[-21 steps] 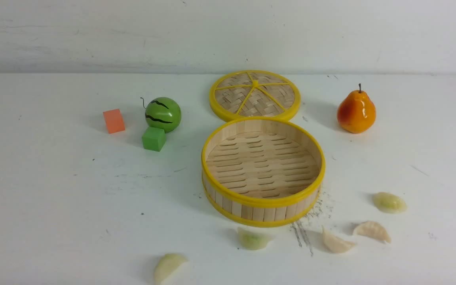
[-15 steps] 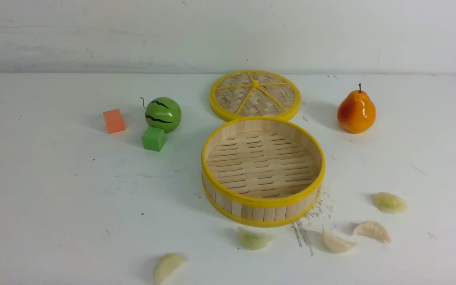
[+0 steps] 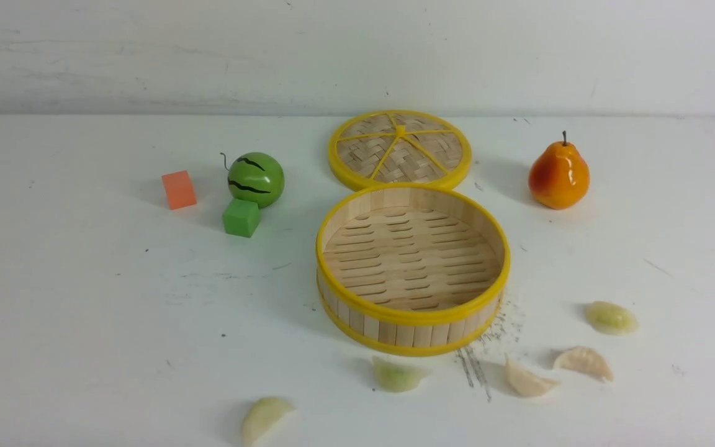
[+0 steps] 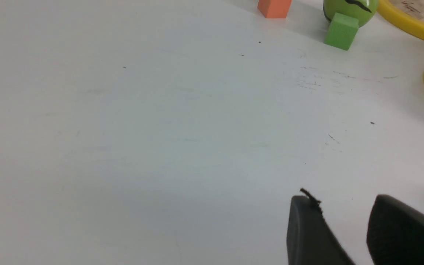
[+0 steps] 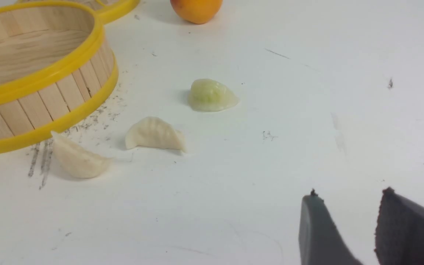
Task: Put the dumplings into the steamer on the white table.
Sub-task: 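Reach for and grasp a dumpling on the table with the left gripper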
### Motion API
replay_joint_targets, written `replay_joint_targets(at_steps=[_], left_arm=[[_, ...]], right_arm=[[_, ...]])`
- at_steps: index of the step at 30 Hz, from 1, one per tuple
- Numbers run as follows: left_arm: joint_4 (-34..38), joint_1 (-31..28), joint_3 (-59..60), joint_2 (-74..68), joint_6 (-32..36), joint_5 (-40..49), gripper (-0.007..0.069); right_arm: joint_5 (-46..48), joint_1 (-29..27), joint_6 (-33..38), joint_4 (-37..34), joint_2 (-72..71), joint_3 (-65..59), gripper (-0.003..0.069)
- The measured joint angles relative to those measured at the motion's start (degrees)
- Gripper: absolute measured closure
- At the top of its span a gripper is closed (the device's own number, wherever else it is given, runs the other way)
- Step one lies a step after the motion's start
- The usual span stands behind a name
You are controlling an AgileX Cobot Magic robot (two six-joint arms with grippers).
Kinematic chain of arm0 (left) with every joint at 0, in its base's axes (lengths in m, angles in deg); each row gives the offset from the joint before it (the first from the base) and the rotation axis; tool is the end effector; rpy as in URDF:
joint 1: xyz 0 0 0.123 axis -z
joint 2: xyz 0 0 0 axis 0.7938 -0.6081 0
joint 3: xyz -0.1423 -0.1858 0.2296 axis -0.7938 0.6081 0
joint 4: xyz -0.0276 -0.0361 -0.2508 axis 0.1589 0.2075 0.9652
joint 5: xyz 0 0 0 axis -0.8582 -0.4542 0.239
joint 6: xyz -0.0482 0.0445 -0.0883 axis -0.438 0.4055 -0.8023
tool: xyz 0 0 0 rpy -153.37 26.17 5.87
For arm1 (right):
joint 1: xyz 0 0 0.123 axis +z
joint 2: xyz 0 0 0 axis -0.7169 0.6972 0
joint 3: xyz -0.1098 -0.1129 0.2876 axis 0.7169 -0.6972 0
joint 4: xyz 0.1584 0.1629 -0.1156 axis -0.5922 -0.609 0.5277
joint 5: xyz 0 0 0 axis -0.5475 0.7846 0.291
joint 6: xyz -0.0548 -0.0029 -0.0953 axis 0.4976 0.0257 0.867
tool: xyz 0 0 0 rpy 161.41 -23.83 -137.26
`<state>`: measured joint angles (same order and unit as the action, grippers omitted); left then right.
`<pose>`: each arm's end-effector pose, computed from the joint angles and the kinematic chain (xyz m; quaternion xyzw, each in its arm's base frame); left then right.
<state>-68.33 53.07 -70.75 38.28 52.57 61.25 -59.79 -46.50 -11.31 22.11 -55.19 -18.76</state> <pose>0.0312 0.0012 0.1652 -0.0796 0.7989 -0.0560 0.5935 0.0304 -0.0018 0.1673 0.0740 0.8012 0.0390 0.5925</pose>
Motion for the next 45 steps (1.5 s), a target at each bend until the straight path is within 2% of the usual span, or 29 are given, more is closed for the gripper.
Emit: replay_joint_targets(at_steps=[45], left_arm=[[0.0, 0.0, 0.0, 0.0, 0.0, 0.0, 0.0387]], right_arm=[[0.0, 0.0, 0.0, 2.9, 0.0, 0.0, 0.0419]])
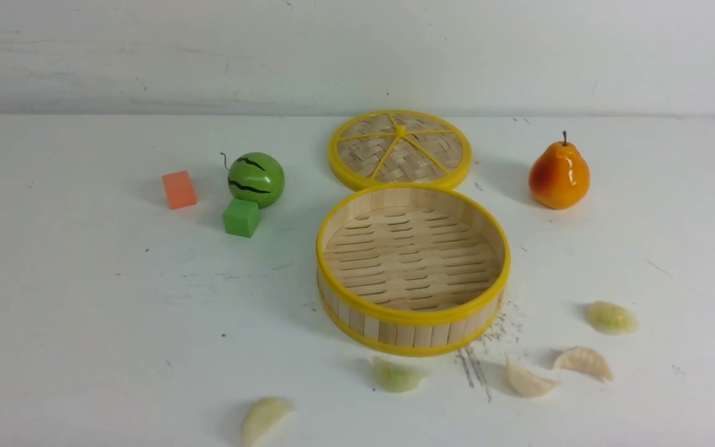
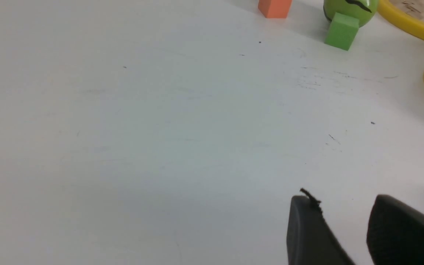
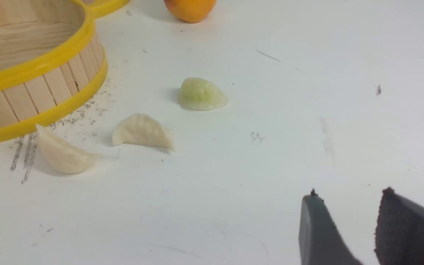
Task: Put the dumplings into the steamer on the white table.
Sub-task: 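Reach for and grasp a dumpling on the table with the left gripper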
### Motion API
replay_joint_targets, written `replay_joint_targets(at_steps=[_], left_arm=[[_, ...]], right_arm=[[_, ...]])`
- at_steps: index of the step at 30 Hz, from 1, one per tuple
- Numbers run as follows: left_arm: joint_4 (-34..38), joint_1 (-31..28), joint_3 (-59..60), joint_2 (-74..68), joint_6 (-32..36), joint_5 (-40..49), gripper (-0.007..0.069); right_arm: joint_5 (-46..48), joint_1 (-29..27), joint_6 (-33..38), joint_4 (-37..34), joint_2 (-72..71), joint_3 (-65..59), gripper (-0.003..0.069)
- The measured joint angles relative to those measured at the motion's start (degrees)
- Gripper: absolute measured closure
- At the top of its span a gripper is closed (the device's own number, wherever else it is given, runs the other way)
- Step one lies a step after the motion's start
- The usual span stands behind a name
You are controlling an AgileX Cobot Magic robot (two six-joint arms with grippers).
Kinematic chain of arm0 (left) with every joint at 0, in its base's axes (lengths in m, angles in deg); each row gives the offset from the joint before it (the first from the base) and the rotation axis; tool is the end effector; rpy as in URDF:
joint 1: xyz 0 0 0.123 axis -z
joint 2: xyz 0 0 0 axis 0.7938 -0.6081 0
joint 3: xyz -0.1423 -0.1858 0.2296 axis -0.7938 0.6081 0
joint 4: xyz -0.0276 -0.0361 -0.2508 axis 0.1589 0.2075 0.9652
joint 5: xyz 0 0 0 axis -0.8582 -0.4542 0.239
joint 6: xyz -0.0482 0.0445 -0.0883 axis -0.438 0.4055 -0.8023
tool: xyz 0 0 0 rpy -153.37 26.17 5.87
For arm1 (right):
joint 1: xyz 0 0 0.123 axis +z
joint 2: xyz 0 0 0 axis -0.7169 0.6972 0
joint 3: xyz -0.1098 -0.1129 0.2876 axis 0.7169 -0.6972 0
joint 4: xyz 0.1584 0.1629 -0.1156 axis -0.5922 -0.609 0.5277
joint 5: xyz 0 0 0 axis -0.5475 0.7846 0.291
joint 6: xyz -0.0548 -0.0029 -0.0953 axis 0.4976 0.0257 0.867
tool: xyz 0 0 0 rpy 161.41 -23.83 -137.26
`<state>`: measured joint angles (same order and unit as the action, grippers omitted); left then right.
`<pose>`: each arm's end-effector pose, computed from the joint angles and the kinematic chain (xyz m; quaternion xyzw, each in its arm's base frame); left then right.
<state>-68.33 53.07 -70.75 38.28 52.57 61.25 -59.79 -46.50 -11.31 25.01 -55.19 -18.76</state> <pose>0.0312 0.0012 0.1652 -0.0796 0.7989 -0.0560 0.5935 0.0304 -0.0039 0.1674 0.0607 0.8020 0.0176 0.5940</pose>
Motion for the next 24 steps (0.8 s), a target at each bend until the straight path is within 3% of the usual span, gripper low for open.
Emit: replay_joint_targets(at_steps=[5, 8, 12, 13, 16, 17, 21, 24], left_arm=[[0.8, 0.0, 0.0, 0.0, -0.6, -0.7, 0.0387], [6.0, 0.0, 0.0, 0.0, -4.6, -3.0, 0.0387], [21.2, 0.0, 0.0, 0.0, -16.1, -4.8, 0.0387], [27.9, 0.0, 0.0, 0.0, -21.1, -5.0, 0.0387], [39.2, 0.0, 0.0, 0.0, -28.7, -5.4, 0.0387], [39.2, 0.0, 0.0, 0.0, -28.7, -5.4, 0.0387], [44.4, 0.0, 0.0, 0.0, -31.1, -6.0, 0.0387], [46.9, 0.0, 0.0, 0.0, -31.3, -6.4, 0.0387]], right_arm=[[0.0, 0.0, 0.0, 0.0, 0.0, 0.0, 0.0419], [0.0, 0.0, 0.0, -0.3, 0.0, 0.0, 0.0419], [0.0, 0.0, 0.0, -2.7, 0.0, 0.0, 0.0419], [-0.1, 0.0, -0.3, -4.5, 0.0, 0.0, 0.0419], [-0.3, 0.0, -3.8, -12.7, 0.0, 0.0, 0.0419], [-0.2, 0.0, -4.2, -13.4, 0.0, 0.0, 0.0419], [-0.2, 0.0, -15.6, -35.6, 0.0, -0.3, 0.0419], [-0.5, 0.0, -19.7, -45.6, 0.0, -0.5, 0.0419]])
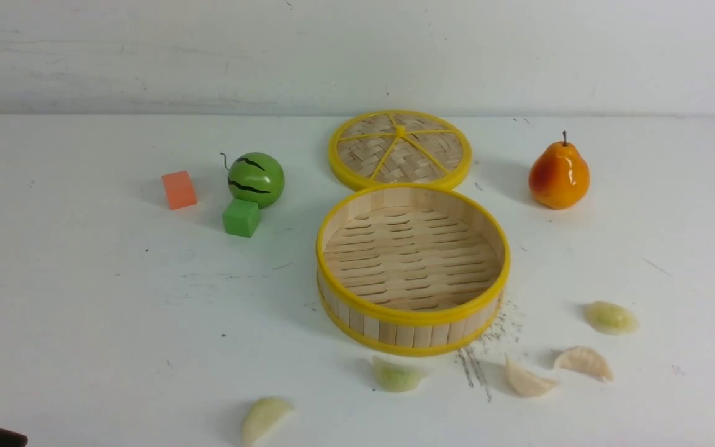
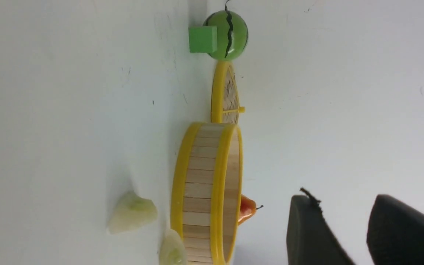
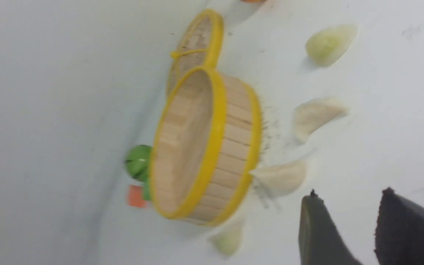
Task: Put the dumplings into the steamer on the white table.
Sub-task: 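Reach for and grasp a dumpling on the table with the left gripper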
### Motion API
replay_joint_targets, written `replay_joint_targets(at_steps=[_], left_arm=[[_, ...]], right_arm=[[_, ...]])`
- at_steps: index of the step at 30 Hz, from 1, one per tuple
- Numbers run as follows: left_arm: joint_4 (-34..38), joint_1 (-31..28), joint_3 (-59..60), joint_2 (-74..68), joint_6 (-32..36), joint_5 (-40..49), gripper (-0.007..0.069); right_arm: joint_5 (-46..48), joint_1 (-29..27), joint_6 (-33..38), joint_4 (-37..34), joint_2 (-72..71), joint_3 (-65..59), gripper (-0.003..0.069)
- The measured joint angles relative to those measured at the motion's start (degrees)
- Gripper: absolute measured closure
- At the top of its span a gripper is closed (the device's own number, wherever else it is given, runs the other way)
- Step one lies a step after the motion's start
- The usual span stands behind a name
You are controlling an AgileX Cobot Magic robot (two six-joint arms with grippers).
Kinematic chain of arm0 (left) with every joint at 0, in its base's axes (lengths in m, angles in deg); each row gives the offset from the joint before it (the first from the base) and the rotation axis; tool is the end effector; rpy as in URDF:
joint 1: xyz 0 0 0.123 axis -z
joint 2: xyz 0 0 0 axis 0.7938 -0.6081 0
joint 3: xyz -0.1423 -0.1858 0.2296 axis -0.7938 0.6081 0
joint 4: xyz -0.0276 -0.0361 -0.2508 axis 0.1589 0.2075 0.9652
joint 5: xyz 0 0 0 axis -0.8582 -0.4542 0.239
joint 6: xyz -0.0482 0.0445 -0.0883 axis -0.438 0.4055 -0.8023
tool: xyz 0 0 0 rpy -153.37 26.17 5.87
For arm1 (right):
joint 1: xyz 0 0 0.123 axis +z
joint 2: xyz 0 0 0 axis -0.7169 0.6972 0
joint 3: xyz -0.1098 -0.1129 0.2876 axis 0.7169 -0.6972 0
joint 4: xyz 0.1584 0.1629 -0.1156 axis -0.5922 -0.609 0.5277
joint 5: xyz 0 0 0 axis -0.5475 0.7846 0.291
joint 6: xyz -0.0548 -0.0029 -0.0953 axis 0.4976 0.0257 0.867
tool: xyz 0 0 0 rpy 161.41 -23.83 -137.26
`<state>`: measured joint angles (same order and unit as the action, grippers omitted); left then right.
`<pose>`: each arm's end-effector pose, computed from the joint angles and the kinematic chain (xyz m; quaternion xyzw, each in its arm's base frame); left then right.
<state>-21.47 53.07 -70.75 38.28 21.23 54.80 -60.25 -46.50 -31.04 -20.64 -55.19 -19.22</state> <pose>0.0334 -0.0194 0.1849 -0.4739 0.5745 -0.5117 0.4284 0.0304 0.0257 0.1748 0.3844 0.6754 0.4288 0.4607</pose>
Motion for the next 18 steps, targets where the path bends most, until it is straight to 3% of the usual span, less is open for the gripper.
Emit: replay_joint_targets(at_steps=[4, 7, 10, 14, 18], left_arm=[[1.7, 0.0, -0.3, 0.0, 2.5, -0.1, 0.0387], [1.8, 0.0, -3.2, 0.0, 10.5, 0.7, 0.0387], [1.7, 0.0, -9.4, 0.0, 24.4, 2.7, 0.0387], [-1.6, 0.0, -17.2, -1.2, 37.5, 8.1, 0.0396], [-10.2, 0.0, -27.2, -11.0, 41.8, 16.4, 0.047]], right_arm=[[-2.0, 0.0, 0.4, -2.7, 0.0, 0.0, 0.0419], [-4.5, 0.0, 1.9, -2.9, 0.0, 0.0, 0.0419], [-7.4, 0.0, 5.3, -3.5, 0.0, 0.0, 0.0419], [-9.4, 0.0, 14.6, -3.7, 0.0, 3.3, 0.0419], [-10.3, 0.0, 29.8, -2.6, 2.3, 11.9, 0.0428]])
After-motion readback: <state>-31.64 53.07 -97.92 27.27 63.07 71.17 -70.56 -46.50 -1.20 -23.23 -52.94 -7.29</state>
